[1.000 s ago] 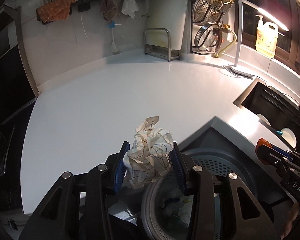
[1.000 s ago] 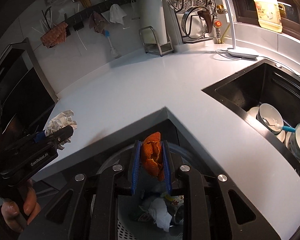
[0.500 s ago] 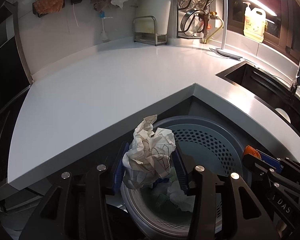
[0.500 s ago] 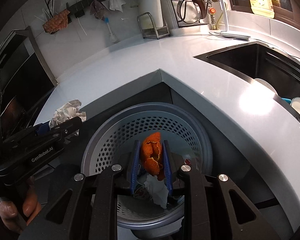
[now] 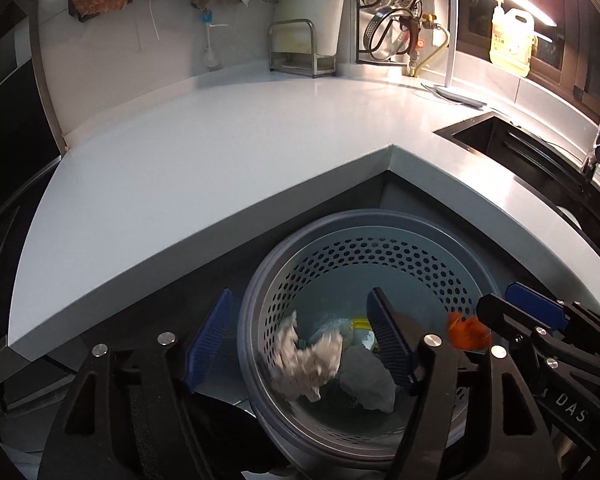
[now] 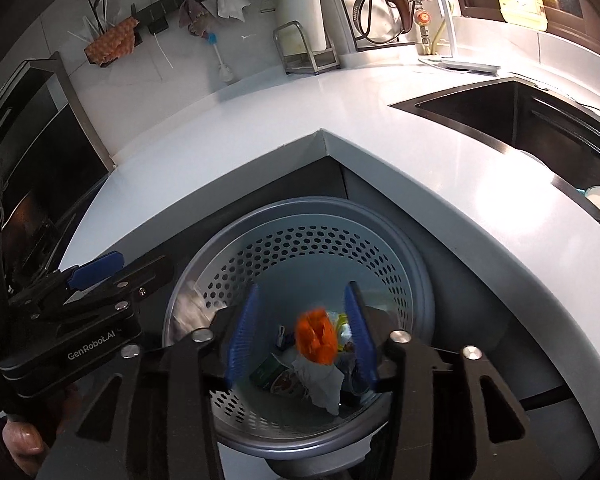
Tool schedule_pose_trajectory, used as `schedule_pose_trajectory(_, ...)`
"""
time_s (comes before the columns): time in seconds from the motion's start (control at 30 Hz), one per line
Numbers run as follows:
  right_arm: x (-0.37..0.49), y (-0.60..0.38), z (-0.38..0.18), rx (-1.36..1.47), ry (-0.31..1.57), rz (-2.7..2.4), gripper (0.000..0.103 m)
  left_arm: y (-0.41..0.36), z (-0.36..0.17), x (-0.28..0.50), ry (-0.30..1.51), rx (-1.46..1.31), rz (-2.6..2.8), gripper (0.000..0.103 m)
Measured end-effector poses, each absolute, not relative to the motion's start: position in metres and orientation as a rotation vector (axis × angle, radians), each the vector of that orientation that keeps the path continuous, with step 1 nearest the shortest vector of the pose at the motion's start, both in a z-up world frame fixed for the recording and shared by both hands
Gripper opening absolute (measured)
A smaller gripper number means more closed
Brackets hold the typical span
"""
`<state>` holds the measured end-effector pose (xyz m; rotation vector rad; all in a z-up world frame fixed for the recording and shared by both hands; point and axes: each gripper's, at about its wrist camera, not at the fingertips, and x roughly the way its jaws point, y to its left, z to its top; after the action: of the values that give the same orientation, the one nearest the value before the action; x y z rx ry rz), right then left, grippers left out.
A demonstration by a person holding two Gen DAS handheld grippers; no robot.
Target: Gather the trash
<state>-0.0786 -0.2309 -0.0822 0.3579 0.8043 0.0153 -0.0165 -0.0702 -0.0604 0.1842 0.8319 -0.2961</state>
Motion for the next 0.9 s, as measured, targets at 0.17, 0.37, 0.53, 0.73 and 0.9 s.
schedule_pose_trajectory(0.17, -0.081, -0.23, -0.078, 0.356, 0.791, 0.007, 0.052, -0.063, -0.058, -0.017, 0.834, 0.171, -0.284, 0.073)
schedule_pose_trajectory(0.37, -0.085, -0.225, -0.077, 0.344, 0.791, 0.004, 0.055, -0.058, -0.054, -0.021, 0.826, 0.161, -0.265, 0.082)
schedule_pose_trajectory(0.53, -0.091, -0.22, -0.076, 0.321, 0.783, -0.005, 0.064, -0.055, -0.052, -0.026, 0.822, 0.16, -0.255, 0.088)
schedule_pose_trajectory(0.73, -0.098, -0.216, -0.074, 0.308, 0.772, -0.014, 0.068, -0.054, -0.049, -0.029, 0.818, 0.164, -0.248, 0.091)
schedule_pose_trajectory(0.9, -0.102, -0.214, -0.071, 0.296, 0.759, -0.022, 0.071, -0.051, -0.045, -0.034, 0.808, 0.16, -0.243, 0.095)
